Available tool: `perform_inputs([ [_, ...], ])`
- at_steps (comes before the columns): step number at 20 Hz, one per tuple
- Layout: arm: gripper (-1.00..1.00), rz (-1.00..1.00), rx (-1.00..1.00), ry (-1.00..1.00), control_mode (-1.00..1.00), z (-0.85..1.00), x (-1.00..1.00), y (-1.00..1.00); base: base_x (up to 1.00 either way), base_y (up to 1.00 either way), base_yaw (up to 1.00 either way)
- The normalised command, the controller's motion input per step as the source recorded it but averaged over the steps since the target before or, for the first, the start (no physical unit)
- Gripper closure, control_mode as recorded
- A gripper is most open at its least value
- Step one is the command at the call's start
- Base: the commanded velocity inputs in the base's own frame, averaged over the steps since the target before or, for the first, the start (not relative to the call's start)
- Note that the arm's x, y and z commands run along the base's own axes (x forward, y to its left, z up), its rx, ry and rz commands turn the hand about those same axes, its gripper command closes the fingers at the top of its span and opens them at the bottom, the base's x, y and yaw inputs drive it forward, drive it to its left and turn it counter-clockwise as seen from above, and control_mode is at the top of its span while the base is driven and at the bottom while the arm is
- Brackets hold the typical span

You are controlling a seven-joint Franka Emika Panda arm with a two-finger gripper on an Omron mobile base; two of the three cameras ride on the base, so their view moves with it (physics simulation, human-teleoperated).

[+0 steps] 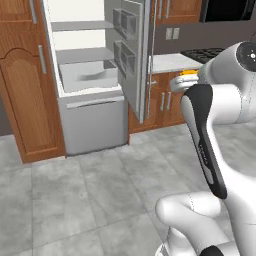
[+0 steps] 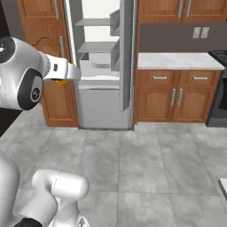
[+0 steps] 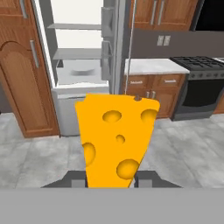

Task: Take the cheese, chicken drumstick, and eggplant from the fridge and place them on the plate on the dining counter to create an appetizer plate.

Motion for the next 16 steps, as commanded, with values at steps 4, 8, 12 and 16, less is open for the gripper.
perform_inputs([
  [4,1.00,0.00,0.00,0.00,1.00,0.00,0.00,0.00,-1.00,-0.74,-0.13],
  [8,1.00,0.00,0.00,0.00,1.00,0.00,0.00,0.00,-1.00,-0.89,-0.15],
  [12,1.00,0.00,0.00,0.00,1.00,0.00,0.00,0.00,-1.00,-1.00,-0.17],
  [16,1.00,0.00,0.00,0.00,1.00,0.00,0.00,0.00,-1.00,-1.00,-0.15],
])
